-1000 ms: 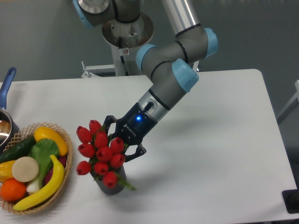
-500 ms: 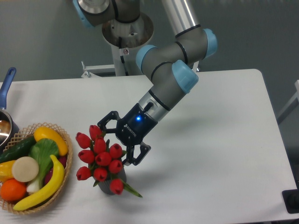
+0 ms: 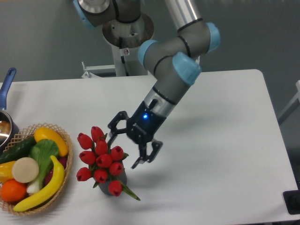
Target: Insert the flowers into the vase
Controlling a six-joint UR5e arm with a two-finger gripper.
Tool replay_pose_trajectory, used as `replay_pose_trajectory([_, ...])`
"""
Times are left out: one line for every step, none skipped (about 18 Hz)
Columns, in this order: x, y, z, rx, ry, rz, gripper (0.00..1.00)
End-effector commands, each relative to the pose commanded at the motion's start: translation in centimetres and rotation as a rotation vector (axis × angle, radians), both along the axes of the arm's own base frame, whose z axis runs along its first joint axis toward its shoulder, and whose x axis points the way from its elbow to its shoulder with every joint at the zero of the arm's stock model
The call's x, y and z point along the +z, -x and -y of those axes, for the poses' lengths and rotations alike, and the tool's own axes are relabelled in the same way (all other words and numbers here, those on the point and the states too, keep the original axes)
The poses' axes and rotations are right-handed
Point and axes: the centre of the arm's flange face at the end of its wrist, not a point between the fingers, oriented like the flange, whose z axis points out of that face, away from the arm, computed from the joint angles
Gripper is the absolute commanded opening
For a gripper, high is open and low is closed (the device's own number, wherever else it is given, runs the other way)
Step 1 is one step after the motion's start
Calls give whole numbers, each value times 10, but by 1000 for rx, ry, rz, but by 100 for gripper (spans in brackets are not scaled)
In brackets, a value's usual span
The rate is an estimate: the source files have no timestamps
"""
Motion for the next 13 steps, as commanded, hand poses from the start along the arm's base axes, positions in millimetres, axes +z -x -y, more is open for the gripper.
replay_pose_trajectory([5,5,7,16,37,-57,100])
replay_pose_trajectory([12,8,14,43,69,-98,100])
replay_pose_trajectory([19,9,17,62,92,-130,100])
replay_pose_trajectory([27,12,20,81,110,-159,100])
replay_pose_trajectory([30,15,23,94,120,-175,100])
replay_pose_trajectory([51,33,47,165,162,-245,100])
replay_pose_trajectory([58,39,57,192,173,-264,100])
replay_pose_trajectory([62,42,64,205,186,-279,100])
replay_pose_trajectory([66,44,70,196,202,-301,100])
replay_pose_trajectory([68,44,77,171,232,-326,100])
replay_pose_trajectory([70,45,89,140,272,-353,100])
replay_pose_trajectory([72,47,102,106,316,-372,100])
replay_pose_trajectory([75,48,113,67,357,-388,100])
